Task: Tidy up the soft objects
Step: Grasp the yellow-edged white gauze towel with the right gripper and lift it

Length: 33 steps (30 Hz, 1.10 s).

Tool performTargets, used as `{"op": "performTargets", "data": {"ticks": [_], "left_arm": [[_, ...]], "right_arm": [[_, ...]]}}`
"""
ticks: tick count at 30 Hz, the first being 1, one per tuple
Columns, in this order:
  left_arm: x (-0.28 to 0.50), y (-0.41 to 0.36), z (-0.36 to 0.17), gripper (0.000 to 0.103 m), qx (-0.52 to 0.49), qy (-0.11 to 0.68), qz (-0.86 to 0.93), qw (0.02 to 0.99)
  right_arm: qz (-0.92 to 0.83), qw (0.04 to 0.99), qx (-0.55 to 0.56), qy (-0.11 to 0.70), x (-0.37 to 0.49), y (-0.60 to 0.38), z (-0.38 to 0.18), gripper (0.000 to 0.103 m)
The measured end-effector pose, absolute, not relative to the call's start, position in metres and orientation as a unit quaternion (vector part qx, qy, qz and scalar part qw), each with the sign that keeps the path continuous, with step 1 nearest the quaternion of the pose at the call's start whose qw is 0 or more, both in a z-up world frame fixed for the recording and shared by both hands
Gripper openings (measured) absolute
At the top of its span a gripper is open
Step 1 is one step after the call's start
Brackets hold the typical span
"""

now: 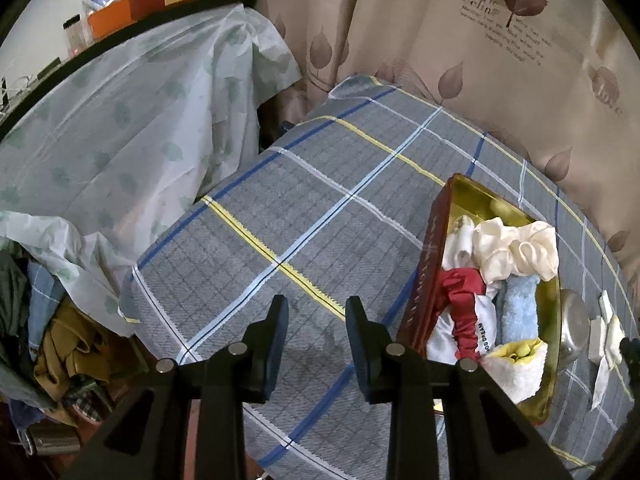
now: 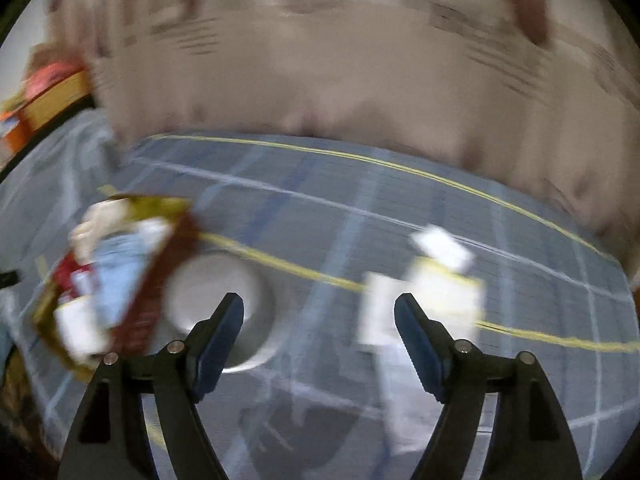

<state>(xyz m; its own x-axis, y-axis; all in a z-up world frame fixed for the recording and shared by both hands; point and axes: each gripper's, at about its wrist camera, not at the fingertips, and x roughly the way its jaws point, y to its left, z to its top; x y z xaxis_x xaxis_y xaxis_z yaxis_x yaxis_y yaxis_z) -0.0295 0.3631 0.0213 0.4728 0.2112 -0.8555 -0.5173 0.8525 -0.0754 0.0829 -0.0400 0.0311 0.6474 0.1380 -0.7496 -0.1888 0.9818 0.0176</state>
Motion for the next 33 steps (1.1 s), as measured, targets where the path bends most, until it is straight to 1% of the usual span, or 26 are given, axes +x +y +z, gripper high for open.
{"op": "performTargets", "data": {"ticks": [4, 5, 6, 17, 23, 24, 25, 33], "left_arm": [[-0.029, 0.356, 0.027, 0.03, -0.152, 0.457, 0.211, 0.851], [-0.029, 0.354, 0.028, 0.03, -0.15, 0.456, 0.209, 0.852], [-0.029, 0.353, 0.027, 0.03, -0.148, 0.458, 0.208, 0.852], [-0.025, 0.34, 0.03, 0.03, -0.126, 0.456, 0.213, 0.855], [-0.023, 0.334, 0.029, 0.03, -0.116, 0.458, 0.209, 0.856], [-0.022, 0.331, 0.028, 0.03, -0.112, 0.46, 0.209, 0.856], [-0.021, 0.33, 0.028, 0.03, -0.111, 0.462, 0.208, 0.855], [-0.016, 0.31, 0.032, 0.03, -0.093, 0.464, 0.193, 0.86]], "right_arm": [[0.035, 0.903, -0.017, 0.429, 0.101, -0.075, 0.017, 0.078], [0.026, 0.902, -0.016, 0.43, 0.105, -0.082, 0.014, 0.081], [0.021, 0.901, -0.014, 0.432, 0.107, -0.085, 0.012, 0.083], [-0.027, 0.89, 0.002, 0.456, 0.145, -0.101, -0.021, 0.083], [-0.014, 0.884, 0.046, 0.465, 0.15, -0.11, -0.033, 0.083], [-0.01, 0.885, 0.05, 0.462, 0.149, -0.11, -0.033, 0.077], [-0.003, 0.886, 0.053, 0.461, 0.148, -0.11, -0.033, 0.075], [0.003, 0.895, 0.059, 0.443, 0.142, -0.115, -0.025, 0.067]]}}
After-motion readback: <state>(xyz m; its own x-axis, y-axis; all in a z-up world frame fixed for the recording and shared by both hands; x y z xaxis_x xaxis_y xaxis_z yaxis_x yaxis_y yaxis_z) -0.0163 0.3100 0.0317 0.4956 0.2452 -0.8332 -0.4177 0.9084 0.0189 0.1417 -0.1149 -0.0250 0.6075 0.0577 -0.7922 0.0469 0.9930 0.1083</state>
